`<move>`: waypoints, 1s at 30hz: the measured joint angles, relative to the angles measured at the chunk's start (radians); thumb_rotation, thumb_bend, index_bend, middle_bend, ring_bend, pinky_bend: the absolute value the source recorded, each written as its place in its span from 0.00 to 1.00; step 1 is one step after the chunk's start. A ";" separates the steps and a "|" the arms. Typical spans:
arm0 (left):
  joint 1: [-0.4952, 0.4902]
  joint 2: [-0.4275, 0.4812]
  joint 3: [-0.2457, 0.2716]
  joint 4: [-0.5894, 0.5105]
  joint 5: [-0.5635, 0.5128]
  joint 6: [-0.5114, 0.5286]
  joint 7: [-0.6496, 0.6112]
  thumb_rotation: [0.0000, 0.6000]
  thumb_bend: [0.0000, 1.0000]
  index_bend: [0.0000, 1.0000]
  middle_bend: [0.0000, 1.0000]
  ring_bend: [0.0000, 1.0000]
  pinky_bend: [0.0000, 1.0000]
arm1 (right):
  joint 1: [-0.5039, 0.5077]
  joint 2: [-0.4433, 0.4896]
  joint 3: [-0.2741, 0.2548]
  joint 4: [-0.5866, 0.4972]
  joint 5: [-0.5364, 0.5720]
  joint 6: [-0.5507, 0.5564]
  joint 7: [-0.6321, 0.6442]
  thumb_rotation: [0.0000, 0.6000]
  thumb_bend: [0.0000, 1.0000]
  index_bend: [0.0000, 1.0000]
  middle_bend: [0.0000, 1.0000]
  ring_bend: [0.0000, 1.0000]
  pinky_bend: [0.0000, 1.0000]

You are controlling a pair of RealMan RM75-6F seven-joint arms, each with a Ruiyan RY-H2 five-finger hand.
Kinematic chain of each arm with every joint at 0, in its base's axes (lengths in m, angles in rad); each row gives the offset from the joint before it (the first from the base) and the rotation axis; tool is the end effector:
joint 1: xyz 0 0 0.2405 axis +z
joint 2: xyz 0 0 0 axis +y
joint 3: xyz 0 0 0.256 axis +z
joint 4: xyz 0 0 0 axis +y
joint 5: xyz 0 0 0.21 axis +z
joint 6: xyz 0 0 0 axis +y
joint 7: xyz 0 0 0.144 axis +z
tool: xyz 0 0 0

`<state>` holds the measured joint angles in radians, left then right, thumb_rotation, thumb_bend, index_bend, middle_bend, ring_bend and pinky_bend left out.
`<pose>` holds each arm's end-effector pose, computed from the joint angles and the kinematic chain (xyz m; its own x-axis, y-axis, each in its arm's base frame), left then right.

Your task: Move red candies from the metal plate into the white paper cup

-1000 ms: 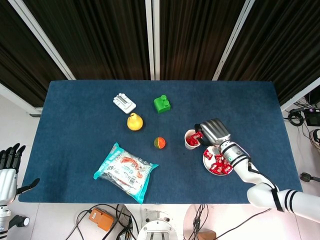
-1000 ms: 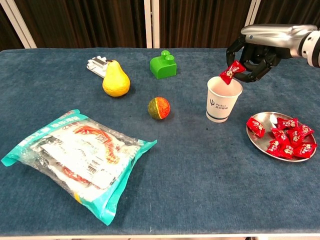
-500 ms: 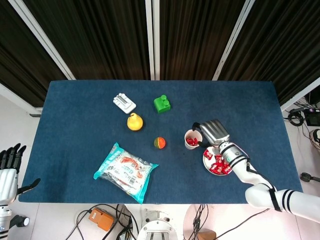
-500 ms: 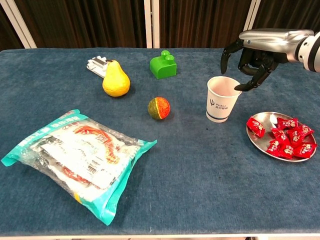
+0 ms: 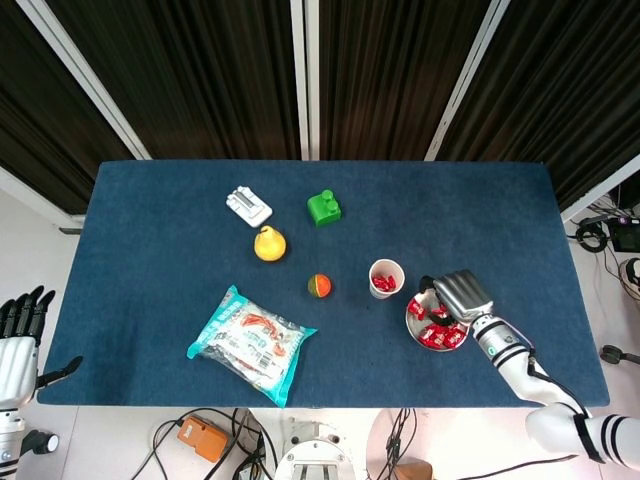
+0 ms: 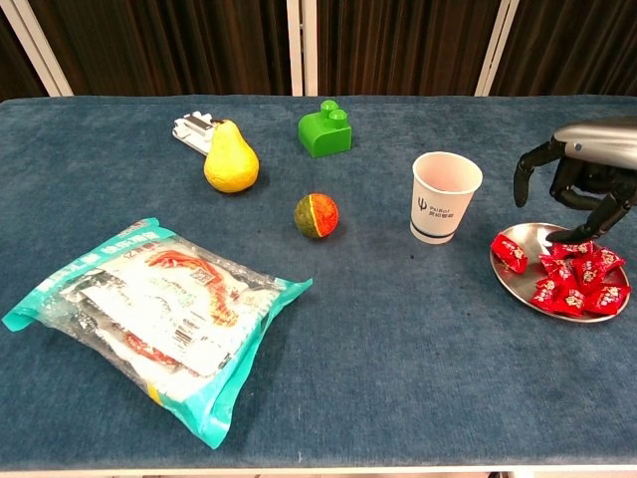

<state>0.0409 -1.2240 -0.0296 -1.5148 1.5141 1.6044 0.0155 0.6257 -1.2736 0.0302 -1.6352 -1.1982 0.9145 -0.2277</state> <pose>-0.3331 0.1362 0.1460 0.4094 -0.0454 0.9112 0.9097 0.0965 -0.4039 -0.2186 -0.3001 0.0384 0.5025 -0.3923 0.7704 -0.8579 -0.3364 0.3883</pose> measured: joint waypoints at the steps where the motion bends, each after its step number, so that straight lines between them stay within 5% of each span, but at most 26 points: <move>1: 0.000 0.000 0.001 0.001 0.002 0.001 0.000 1.00 0.00 0.00 0.00 0.00 0.00 | 0.000 -0.010 -0.002 0.007 0.008 -0.007 -0.006 1.00 0.38 0.48 0.92 1.00 1.00; 11: 0.013 -0.001 0.004 0.012 -0.003 0.013 -0.013 1.00 0.00 0.00 0.00 0.00 0.00 | 0.017 -0.100 0.009 0.065 0.100 -0.043 -0.077 1.00 0.38 0.51 0.92 1.00 1.00; 30: 0.010 -0.012 0.002 0.035 -0.005 0.005 -0.030 1.00 0.00 0.00 0.00 0.00 0.00 | 0.000 -0.112 0.009 0.059 0.123 -0.021 -0.097 1.00 0.38 0.54 0.92 1.00 1.00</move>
<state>0.0511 -1.2363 -0.0277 -1.4798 1.5086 1.6092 -0.0150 0.6258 -1.3854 0.0393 -1.5762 -1.0754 0.8937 -0.3244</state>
